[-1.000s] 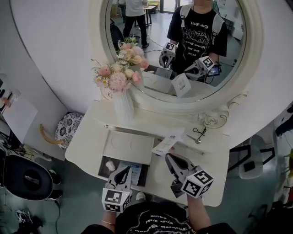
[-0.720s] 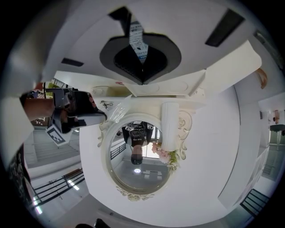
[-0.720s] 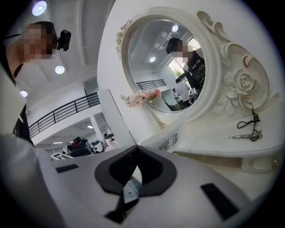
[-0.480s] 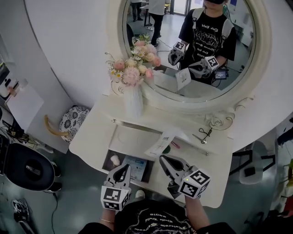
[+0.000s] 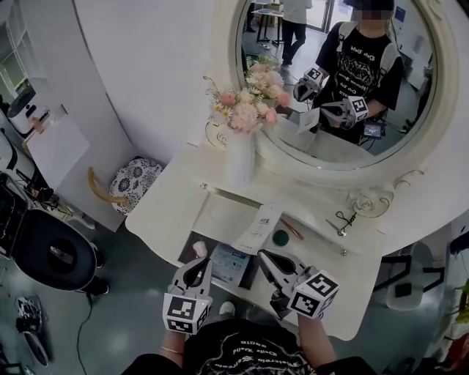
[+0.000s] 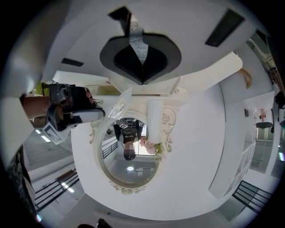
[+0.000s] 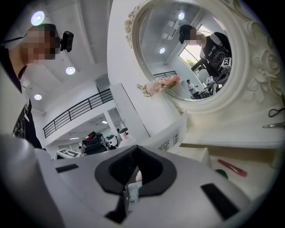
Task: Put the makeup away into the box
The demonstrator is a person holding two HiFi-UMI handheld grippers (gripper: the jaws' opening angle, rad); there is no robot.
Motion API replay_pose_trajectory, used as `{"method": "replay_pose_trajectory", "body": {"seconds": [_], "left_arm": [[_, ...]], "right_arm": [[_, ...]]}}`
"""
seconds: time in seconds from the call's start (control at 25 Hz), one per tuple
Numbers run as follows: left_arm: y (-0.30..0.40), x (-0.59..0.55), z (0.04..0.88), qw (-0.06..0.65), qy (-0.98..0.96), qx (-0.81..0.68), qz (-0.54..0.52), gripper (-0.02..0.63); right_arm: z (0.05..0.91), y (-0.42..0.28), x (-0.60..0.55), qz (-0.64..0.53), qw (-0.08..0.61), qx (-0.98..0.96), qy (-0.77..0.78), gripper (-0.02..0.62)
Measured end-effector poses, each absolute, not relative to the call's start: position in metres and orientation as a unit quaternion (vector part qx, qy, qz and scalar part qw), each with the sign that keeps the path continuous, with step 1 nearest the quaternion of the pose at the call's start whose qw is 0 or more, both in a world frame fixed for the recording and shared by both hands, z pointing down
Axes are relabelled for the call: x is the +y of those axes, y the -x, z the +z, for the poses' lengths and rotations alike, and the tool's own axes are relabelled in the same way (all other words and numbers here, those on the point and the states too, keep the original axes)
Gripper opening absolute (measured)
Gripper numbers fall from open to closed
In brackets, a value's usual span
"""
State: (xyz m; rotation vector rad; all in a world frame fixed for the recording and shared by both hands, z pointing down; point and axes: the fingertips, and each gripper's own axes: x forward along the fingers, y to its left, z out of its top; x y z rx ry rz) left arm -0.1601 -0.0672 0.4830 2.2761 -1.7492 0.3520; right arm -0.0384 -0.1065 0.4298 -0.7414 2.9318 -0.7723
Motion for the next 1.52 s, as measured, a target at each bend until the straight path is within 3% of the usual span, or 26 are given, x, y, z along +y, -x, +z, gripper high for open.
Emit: {"method": "replay_pose_trajectory", "body": {"seconds": [1.52], "left_arm": [[0.213, -0.032, 0.483, 0.130, -0.707, -0.690, 0.085, 0.015]], "right_arm": [[0.437, 0.101, -0.031, -0.285, -0.049, 0.957, -0.009, 0.008]]}}
